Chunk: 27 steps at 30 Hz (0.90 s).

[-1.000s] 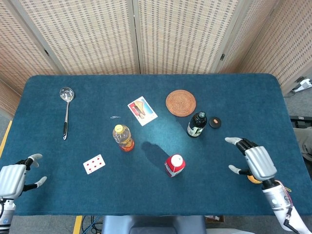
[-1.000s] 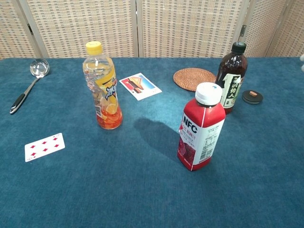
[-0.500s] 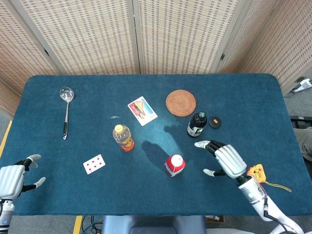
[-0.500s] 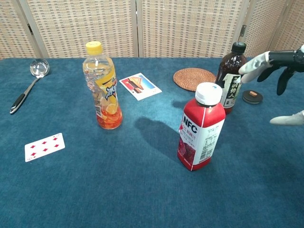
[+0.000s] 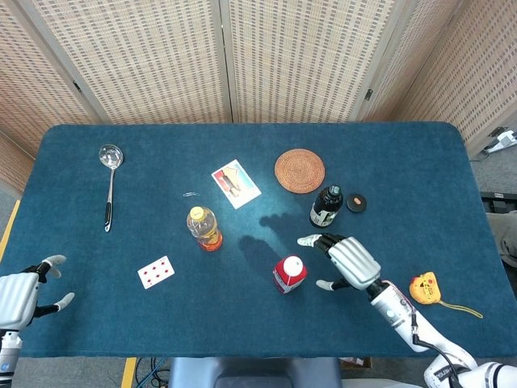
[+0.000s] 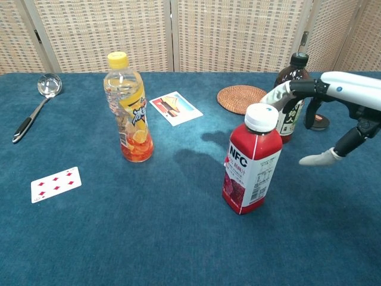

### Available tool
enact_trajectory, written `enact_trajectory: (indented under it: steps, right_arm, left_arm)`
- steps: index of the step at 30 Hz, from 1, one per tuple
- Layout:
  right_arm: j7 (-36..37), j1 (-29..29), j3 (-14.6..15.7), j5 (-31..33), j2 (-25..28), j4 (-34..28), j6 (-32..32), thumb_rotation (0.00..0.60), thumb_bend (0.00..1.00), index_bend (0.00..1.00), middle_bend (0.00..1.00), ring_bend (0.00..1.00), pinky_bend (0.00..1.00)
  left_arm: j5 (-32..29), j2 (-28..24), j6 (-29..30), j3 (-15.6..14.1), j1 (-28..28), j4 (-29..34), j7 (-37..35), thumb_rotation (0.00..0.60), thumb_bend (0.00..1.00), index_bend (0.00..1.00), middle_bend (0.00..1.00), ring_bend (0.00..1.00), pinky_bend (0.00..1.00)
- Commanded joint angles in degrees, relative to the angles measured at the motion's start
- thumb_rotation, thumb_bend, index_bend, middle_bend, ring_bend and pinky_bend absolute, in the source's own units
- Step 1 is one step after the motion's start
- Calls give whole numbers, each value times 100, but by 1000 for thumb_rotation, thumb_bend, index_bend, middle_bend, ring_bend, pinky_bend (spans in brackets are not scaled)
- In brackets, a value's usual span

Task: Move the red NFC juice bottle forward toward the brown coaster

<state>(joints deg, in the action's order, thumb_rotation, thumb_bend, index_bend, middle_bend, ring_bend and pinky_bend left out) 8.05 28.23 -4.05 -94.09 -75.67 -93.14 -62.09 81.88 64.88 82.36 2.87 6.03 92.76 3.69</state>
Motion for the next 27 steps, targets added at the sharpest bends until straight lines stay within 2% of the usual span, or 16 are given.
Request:
enact_trajectory:
  steps: [1,27]
  right_arm:
    - [164,116,11,-5,-61,52,104,600,37,224,256,225,429]
    - [1462,859,203,7,-322,477,650,600,37,223,277,225,434]
  left_arm:
    - [-11,-12,-1,3,-5,3,-14,600,122,539,483,498,656]
    - [-54,-87,-49,3,-14,87,-94,600,123,539,483,498,656]
